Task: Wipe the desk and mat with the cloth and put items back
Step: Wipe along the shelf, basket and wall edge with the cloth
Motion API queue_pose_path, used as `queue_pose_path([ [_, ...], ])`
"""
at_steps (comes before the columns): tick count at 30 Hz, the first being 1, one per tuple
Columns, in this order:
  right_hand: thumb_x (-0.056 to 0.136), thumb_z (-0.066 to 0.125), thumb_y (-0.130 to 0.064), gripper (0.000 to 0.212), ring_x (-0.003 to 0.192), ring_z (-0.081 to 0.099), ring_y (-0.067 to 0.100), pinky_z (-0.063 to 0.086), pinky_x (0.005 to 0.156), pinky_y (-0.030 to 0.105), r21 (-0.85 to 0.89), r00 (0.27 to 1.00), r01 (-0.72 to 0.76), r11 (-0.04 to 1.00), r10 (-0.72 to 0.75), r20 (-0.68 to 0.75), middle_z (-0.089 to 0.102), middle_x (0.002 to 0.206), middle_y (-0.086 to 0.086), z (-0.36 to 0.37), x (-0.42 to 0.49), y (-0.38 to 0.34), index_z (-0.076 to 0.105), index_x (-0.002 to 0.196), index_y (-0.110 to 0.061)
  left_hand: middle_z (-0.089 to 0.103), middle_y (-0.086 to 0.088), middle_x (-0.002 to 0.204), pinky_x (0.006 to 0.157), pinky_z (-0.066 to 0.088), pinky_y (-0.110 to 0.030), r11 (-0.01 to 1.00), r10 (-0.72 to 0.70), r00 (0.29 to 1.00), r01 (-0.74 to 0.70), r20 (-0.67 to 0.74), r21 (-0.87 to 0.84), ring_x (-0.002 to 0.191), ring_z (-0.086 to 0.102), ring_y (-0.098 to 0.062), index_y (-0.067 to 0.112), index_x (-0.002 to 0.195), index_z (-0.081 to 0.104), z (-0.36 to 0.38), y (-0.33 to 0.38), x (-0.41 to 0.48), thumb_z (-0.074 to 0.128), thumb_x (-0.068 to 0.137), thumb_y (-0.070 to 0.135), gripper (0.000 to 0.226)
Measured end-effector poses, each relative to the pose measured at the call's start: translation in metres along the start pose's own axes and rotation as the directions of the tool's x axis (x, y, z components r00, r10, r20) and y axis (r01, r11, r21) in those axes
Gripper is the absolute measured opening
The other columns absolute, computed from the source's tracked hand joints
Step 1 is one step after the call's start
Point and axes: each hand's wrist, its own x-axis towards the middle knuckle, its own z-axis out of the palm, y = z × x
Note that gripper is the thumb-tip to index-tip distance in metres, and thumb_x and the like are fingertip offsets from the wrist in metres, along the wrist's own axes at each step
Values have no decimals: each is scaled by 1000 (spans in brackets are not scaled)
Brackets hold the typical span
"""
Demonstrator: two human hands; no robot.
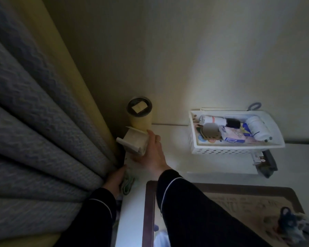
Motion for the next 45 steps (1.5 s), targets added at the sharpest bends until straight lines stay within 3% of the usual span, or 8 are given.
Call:
queue_pose_path([
  [8,66,84,-35,72,97,55,1,53,79,29,54,993,0,999,7,-120,55,111,-13,-9,1,24,38,121,-37,65,-11,93,71,54,-41,708,702,662,-608,-262,360,84,64,-15,5,93,63,10,22,1,63,78,-2,16],
  [11,64,87,-33,71,95,55,-7,55,76,27,95,965,-21,995,45,-259,57,106,-21,-34,-18,34,42,118,-38,50,-18,133,107,37,-29,474,824,566,-653,-34,591,121,47,-23,0,129,50,24,12,12,49,85,-12,46],
  [18,62,84,-39,59,98,60,-1,55,74,32,150,945,39,988,12,-326,61,104,-22,-79,-38,29,49,109,-33,41,1,146,109,28,-35,-374,544,430,-645,721,667,133,38,-21,22,143,36,61,-37,29,34,86,7,59],
  [24,64,88,-28,69,102,59,5,55,79,40,64,953,-17,998,35,-302,60,109,-15,-79,-44,32,46,119,-29,34,-13,151,110,27,-40,-80,787,575,-262,222,962,139,32,-29,6,146,32,42,-11,38,42,98,24,52],
  [31,69,78,-32,75,101,59,22,51,80,35,-178,904,-72,981,-11,-427,62,116,3,-67,-48,31,37,131,-24,46,-2,141,105,29,-33,-496,491,445,-563,749,661,126,43,-21,17,138,44,69,-28,23,38,92,19,46],
  [37,76,75,-30,65,99,60,28,49,79,32,-29,845,-135,990,99,-526,59,116,9,-36,-44,29,33,124,-23,28,-7,155,108,27,-37,-257,680,612,-317,404,913,135,36,-24,9,150,24,44,-16,31,33,98,27,55],
  [42,79,75,-35,66,107,57,26,51,87,39,107,806,-168,980,199,-558,55,120,8,-30,-26,35,38,130,-16,55,-6,136,99,46,-35,-568,423,333,-627,843,533,121,55,-22,10,134,53,41,-22,21,34,92,25,49],
  [45,76,77,-41,65,103,54,13,49,83,28,95,809,-159,983,185,-558,55,120,-2,-32,-36,42,38,127,-25,36,-6,151,109,31,-37,-301,655,554,-431,513,851,135,38,-23,11,146,35,28,-1,39,34,100,26,48],
])
